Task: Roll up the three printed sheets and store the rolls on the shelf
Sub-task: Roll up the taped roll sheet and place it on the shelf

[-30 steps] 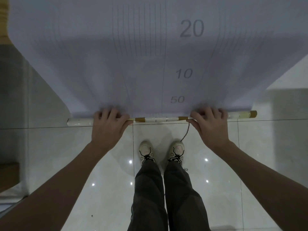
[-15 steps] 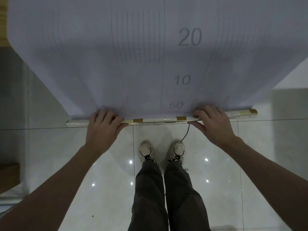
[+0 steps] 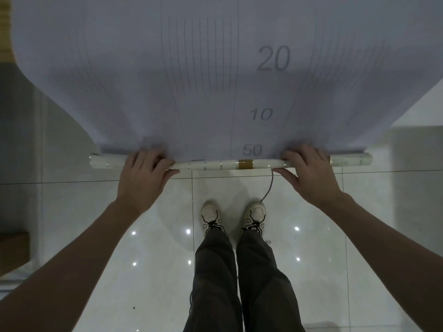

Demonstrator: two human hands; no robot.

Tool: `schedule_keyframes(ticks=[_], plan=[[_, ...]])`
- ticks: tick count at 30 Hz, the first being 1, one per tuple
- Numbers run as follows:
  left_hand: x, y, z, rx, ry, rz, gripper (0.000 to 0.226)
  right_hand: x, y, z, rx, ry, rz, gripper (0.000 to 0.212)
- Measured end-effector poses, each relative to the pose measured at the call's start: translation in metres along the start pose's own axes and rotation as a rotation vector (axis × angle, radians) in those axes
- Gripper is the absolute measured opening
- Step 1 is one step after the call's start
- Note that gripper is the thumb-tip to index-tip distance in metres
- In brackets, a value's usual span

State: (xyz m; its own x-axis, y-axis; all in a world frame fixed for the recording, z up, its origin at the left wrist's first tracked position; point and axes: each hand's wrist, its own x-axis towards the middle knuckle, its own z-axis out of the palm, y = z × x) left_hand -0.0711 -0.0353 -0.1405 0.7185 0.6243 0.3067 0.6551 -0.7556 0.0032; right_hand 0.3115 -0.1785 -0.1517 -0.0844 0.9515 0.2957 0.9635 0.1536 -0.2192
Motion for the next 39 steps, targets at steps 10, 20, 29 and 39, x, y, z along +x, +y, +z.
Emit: schedule_keyframes(ticks=[10,20,29,39], plan=[[0.012,-0.011,-0.001,-0.127,-0.091,0.027,0.043,0.000,-0.002,-0.008,-0.098,0.004,0.117,0.044],[0.014,-0.005,-0.002,0.068,0.023,-0.005,0.036,0.006,0.003,-0.005,-0.131,0.090,0.077,0.036],[0.025,-0.016,-0.008,-0.055,-0.038,0.061,0.038,0.015,0.003,-0.011,-0.078,0.017,0.079,0.044],[0.032,-0.016,-0.009,-0.074,-0.095,0.051,0.045,0.019,0.004,-0.013,-0.209,0.059,0.076,0.035]])
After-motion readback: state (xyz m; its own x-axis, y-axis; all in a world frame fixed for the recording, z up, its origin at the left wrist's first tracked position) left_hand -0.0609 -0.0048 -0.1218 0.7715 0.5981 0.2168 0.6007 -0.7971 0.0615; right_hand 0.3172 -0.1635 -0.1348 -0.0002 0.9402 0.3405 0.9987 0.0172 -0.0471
